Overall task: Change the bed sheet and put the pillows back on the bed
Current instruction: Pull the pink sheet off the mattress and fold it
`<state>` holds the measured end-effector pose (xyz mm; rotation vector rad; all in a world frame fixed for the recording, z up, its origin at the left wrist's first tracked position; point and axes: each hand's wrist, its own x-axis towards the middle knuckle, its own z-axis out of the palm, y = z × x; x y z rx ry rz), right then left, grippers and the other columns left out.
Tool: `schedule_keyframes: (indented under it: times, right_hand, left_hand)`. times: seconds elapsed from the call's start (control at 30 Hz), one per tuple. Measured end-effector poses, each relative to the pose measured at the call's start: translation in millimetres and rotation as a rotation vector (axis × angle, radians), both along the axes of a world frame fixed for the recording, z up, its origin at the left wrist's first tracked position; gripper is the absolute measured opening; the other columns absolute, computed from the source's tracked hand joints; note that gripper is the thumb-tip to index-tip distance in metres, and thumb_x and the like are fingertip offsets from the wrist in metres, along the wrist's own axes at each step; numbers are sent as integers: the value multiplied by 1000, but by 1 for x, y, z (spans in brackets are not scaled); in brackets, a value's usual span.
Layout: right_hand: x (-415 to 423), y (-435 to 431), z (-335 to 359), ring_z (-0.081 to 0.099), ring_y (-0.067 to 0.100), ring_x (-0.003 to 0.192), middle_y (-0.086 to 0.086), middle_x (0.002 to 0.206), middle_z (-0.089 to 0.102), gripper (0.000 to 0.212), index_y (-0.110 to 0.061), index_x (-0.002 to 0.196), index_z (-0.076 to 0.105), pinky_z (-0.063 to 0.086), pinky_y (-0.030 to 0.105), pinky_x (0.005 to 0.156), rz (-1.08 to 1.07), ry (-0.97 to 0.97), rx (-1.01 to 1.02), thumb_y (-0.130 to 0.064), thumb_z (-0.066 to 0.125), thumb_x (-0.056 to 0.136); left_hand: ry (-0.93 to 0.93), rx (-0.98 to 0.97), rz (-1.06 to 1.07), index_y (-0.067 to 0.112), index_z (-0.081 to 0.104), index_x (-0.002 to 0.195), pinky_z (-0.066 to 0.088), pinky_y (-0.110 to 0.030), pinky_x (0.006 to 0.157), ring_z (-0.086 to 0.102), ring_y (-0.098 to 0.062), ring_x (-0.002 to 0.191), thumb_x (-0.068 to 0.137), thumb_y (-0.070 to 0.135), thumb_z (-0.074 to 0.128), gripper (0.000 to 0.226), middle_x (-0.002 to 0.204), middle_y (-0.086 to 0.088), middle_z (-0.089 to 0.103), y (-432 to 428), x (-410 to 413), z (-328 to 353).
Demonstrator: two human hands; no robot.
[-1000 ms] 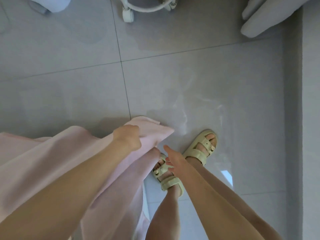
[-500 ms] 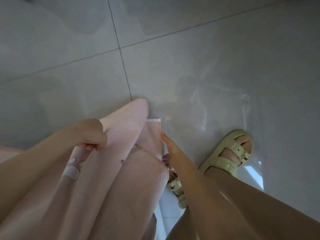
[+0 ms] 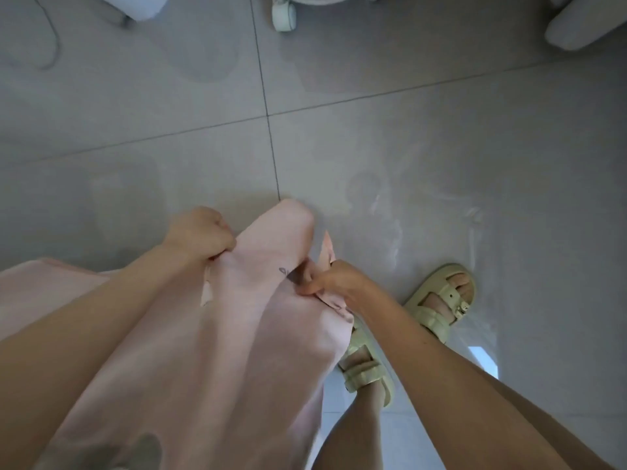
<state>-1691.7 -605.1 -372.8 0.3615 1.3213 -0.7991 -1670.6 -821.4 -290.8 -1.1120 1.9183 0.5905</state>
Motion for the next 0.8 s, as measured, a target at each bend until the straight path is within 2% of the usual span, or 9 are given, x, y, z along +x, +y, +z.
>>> schedule_keyframes:
  times: [0.03, 0.1, 0.2, 0.3, 0.37, 0.5, 0.57, 0.7, 0.8]
  right_hand:
    - [-5, 2, 17, 63, 17, 79, 5, 86, 66, 32, -5, 91, 64, 53, 21, 73, -19, 25, -9, -8, 83, 65]
    - [-15, 7, 49, 64, 21, 84, 7, 92, 67, 40, -6, 99, 62, 54, 28, 73, -90, 95, 31, -1, 80, 63]
    - [-25, 11, 120, 66, 24, 82, 6, 88, 69, 31, -10, 88, 61, 56, 41, 77, -156, 362, 92, -4, 76, 61]
    - [-18, 4, 220, 60, 22, 68, -1, 71, 61, 16, -14, 79, 54, 46, 29, 59, 40, 654, 51, -15, 68, 71]
    - [-5, -6, 287, 55, 23, 65, -3, 65, 55, 14, -17, 76, 48, 38, 28, 56, 168, 798, -35, -15, 62, 76]
    - [32, -27, 396, 43, 14, 56, -10, 56, 41, 34, -27, 65, 31, 34, 22, 55, 318, 933, -196, -12, 59, 78]
    - [58, -37, 443, 38, 11, 51, -10, 55, 40, 38, -28, 62, 29, 30, 19, 51, 398, 1017, -300, -12, 60, 78]
    - [128, -60, 510, 55, 17, 64, 0, 69, 60, 18, -20, 73, 47, 44, 30, 59, 577, 1076, -578, -10, 61, 78]
    - [180, -70, 515, 59, 26, 74, 2, 78, 64, 12, -17, 89, 58, 47, 38, 67, 763, 1125, -663, -14, 59, 77]
  left_hand:
    - [57, -50, 3, 3, 70, 78, 51, -32, 70, 65, -33, 79, 52, 18, 61, 32, 80, -18, 69, -5, -1, 11]
    - [118, -175, -20, 5, 70, 81, 45, -28, 66, 63, -31, 78, 70, 7, 62, 13, 85, -17, 69, -19, 1, 38]
    - [127, -315, -45, 5, 70, 84, 41, -27, 67, 63, -33, 88, 77, 8, 58, 14, 90, -15, 68, -36, 12, 83]
    - [103, -309, -13, 6, 73, 80, 47, -31, 70, 65, -34, 89, 74, 6, 60, 15, 87, -19, 69, -38, 30, 140]
    - [146, -324, 22, 7, 74, 79, 49, -33, 72, 65, -36, 90, 74, 4, 61, 14, 87, -21, 69, -37, 47, 186]
    - [269, -383, 218, 9, 74, 83, 46, -33, 79, 63, -35, 97, 77, 1, 61, 16, 96, -16, 70, -40, 106, 296]
    - [326, -385, 311, 11, 72, 76, 45, -33, 75, 64, -33, 90, 75, 0, 63, 14, 86, -14, 69, -46, 147, 349]
    - [348, -417, 590, 15, 64, 63, 40, -30, 64, 58, -31, 69, 69, 4, 67, 13, 56, -5, 57, -46, 256, 430]
    - [331, -396, 891, 11, 66, 58, 52, -41, 72, 64, -33, 69, 52, 14, 66, 7, 57, -12, 63, -27, 340, 448]
